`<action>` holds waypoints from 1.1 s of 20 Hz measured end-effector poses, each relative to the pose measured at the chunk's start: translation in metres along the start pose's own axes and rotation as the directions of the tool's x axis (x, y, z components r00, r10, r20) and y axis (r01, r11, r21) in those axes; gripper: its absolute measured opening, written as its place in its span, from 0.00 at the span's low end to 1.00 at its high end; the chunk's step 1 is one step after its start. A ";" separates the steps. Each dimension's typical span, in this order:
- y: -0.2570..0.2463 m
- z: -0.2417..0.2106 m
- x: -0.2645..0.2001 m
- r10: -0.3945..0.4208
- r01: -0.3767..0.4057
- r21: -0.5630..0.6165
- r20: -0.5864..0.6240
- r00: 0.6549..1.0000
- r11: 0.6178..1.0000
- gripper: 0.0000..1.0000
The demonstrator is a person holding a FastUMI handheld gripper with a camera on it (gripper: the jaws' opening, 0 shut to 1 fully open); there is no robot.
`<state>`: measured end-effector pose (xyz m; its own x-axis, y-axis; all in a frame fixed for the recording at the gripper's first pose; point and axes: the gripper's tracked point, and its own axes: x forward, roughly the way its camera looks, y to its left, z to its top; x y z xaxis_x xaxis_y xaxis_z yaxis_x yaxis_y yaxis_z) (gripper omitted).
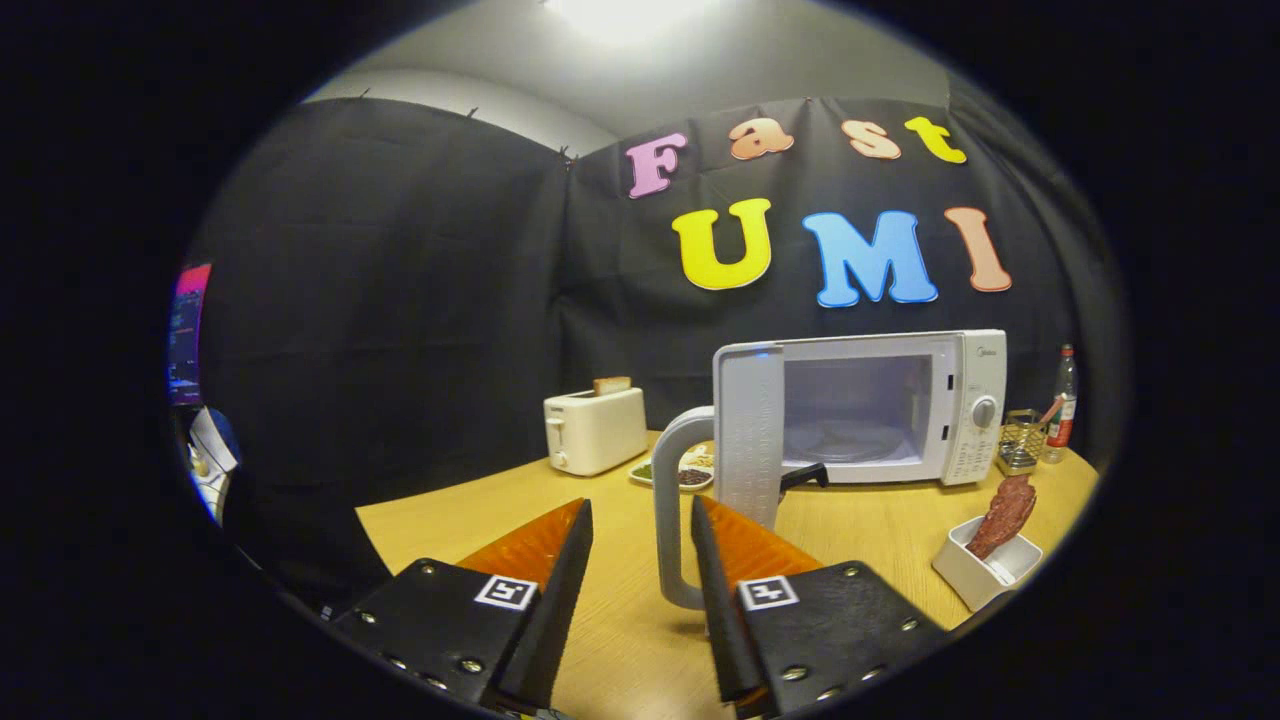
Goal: Open the microwave, put the food inside, and close the microwave door.
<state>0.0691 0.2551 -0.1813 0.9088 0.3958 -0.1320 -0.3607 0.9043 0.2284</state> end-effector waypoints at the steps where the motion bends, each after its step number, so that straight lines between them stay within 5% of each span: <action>1: -0.018 0.000 -0.006 -0.014 0.014 -0.007 0.002 1.000 1.000 0.63; 4: -0.070 0.012 -0.021 -0.073 0.074 -0.014 0.032 0.997 0.997 0.74; 13: -0.242 0.005 -0.050 -0.335 0.335 -0.011 -0.002 0.942 0.942 0.78; 22: -0.342 -0.042 -0.046 -0.353 0.378 0.166 -0.162 0.922 0.911 0.79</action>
<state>0.1416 -0.0661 -0.2939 0.9308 0.0718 -0.3585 0.0496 0.9467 0.3184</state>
